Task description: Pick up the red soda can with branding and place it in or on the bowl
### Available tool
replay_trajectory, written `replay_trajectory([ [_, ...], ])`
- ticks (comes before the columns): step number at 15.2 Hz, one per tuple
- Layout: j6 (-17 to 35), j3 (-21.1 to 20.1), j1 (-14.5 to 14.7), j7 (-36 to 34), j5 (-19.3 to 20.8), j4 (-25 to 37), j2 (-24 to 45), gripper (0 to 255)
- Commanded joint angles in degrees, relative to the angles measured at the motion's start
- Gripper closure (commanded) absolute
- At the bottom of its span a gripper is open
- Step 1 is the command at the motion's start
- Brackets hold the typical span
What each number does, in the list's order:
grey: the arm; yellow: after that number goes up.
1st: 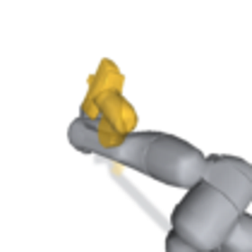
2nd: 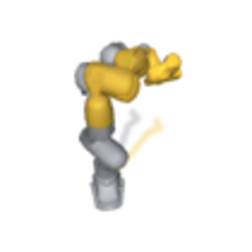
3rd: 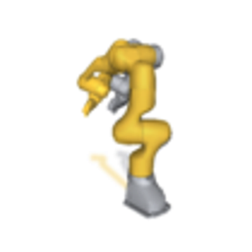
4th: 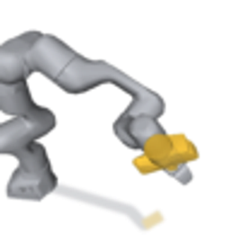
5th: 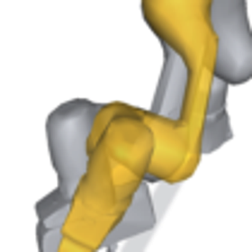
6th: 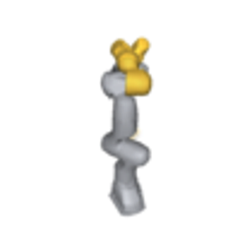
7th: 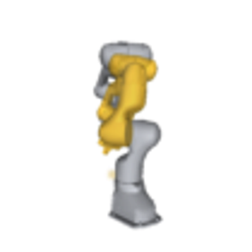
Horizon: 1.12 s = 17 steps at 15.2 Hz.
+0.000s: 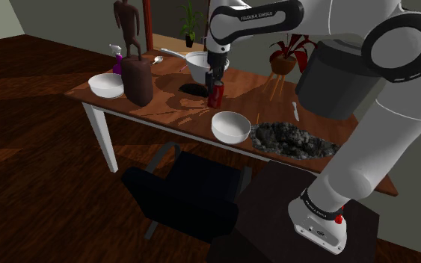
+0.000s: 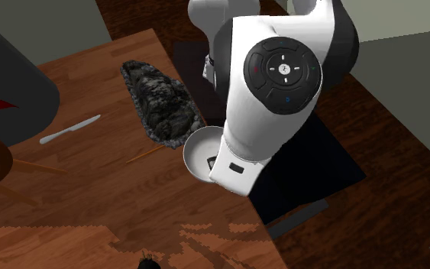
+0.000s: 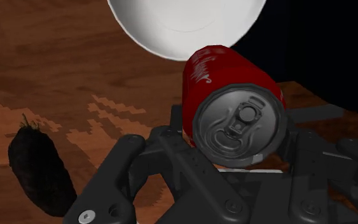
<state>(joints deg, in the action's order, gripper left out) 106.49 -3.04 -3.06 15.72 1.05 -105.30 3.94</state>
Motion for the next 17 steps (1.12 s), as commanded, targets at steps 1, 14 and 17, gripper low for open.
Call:
replay_trajectory([
  [1,0.4,0.7,-0.8,1.6,-0.1,-3.9,-3.6,255],
  [14,5.9,3.3,-3.0,6.2,0.2,-19.3,-13.5,255],
  [17,8.2,3.3,-3.1,6.2,0.2,-20.9,-12.8,255],
])
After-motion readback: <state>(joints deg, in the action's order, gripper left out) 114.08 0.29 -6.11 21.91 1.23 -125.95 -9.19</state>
